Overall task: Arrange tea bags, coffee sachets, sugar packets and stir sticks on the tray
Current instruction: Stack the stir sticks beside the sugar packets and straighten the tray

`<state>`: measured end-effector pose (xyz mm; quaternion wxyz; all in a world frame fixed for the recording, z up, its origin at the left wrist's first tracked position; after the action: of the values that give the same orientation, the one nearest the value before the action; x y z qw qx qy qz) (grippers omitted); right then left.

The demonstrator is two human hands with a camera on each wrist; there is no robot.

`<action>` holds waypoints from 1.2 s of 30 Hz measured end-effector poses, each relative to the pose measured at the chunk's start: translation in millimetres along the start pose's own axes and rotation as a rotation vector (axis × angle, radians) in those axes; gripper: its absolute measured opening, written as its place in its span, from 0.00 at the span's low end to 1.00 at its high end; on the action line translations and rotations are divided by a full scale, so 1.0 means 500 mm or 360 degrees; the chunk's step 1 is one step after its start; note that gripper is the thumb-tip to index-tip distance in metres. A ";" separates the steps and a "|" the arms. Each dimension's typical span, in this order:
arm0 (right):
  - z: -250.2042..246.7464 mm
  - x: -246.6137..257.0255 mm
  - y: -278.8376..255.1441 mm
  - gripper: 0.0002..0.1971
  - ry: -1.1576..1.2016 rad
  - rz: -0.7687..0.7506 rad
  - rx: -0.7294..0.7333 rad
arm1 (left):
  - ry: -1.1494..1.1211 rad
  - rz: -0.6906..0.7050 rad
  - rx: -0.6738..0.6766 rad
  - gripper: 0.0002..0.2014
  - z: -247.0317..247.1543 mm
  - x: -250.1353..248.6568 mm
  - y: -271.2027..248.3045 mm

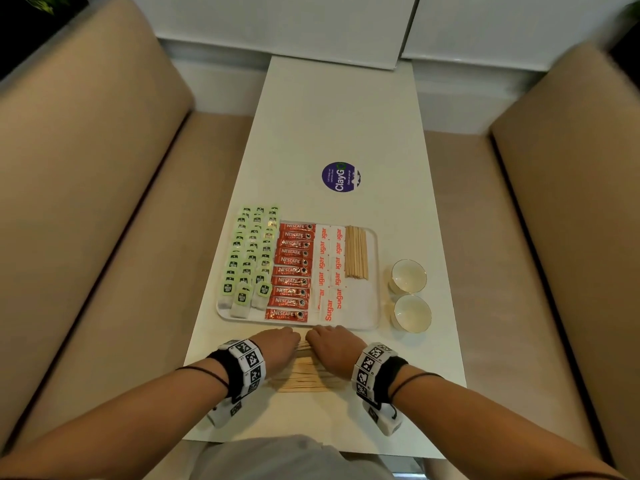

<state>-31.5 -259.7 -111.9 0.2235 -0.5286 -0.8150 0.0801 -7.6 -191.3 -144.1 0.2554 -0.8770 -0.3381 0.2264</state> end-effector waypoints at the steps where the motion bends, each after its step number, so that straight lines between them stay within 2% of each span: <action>1: -0.001 0.000 -0.001 0.11 0.0008 0.0000 0.0003 | -0.0022 0.0002 -0.0007 0.08 -0.003 0.001 -0.004; 4: -0.006 0.002 -0.006 0.10 0.0098 -0.0001 -0.0016 | -0.0083 0.0020 -0.0030 0.07 -0.008 0.002 -0.017; 6: -0.003 0.004 -0.010 0.12 0.0142 0.0006 0.0016 | -0.0132 0.0039 -0.0031 0.11 -0.009 0.002 -0.023; 10: -0.002 0.012 -0.013 0.19 0.0114 -0.0045 0.0063 | -0.0200 0.0088 -0.0014 0.28 -0.015 -0.008 -0.036; 12: -0.012 0.016 -0.013 0.21 0.0118 -0.0074 0.0052 | -0.0156 0.0105 -0.0074 0.41 -0.030 -0.012 -0.041; 13: -0.020 0.016 -0.012 0.21 0.0133 -0.0081 0.0035 | -0.0143 0.0112 -0.0113 0.44 -0.039 -0.013 -0.044; 14: -0.030 0.014 -0.013 0.21 0.0155 -0.0085 0.0013 | -0.0140 0.0110 -0.0152 0.41 -0.049 -0.012 -0.046; 17: -0.075 0.007 -0.018 0.27 0.0241 -0.0062 -0.0123 | -0.0188 0.0067 -0.0233 0.23 -0.081 -0.003 -0.046; 21: -0.158 -0.034 -0.028 0.26 0.0439 0.0151 -0.0415 | -0.0494 0.0014 -0.0351 0.22 -0.122 0.008 -0.048; 23: -0.198 -0.061 -0.031 0.25 0.0590 0.0278 -0.0574 | -0.0579 0.0022 -0.0432 0.16 -0.152 0.005 -0.051; 25: -0.235 -0.093 -0.037 0.28 0.0767 0.0416 -0.0753 | -0.0652 0.0021 -0.0519 0.13 -0.185 0.000 -0.052; 28: -0.268 -0.128 -0.043 0.31 0.0997 0.0585 -0.0921 | -0.0819 -0.0030 -0.0599 0.13 -0.223 -0.004 -0.051; 33: -0.289 -0.124 -0.034 0.28 0.1235 0.0597 -0.0952 | -0.0988 -0.0036 -0.0673 0.13 -0.255 -0.012 -0.045; 36: -0.284 -0.106 -0.037 0.18 0.1351 0.0433 -0.0821 | -0.0985 -0.0023 -0.0663 0.12 -0.256 -0.006 -0.046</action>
<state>35.2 -330.3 5.9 0.3846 -0.6537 -0.5696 -0.3168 52.4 -216.3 -31.6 -0.0412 -0.7978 -0.4444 0.4054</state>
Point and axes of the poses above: each hand's wrist, its own y-axis towards the middle knuckle, its own z-axis out of the palm, x = y × z, the point moved 10 cm from there along y, towards the middle knuckle, and after that the axes turned 2 degrees about -x, right-handed, at the moved point
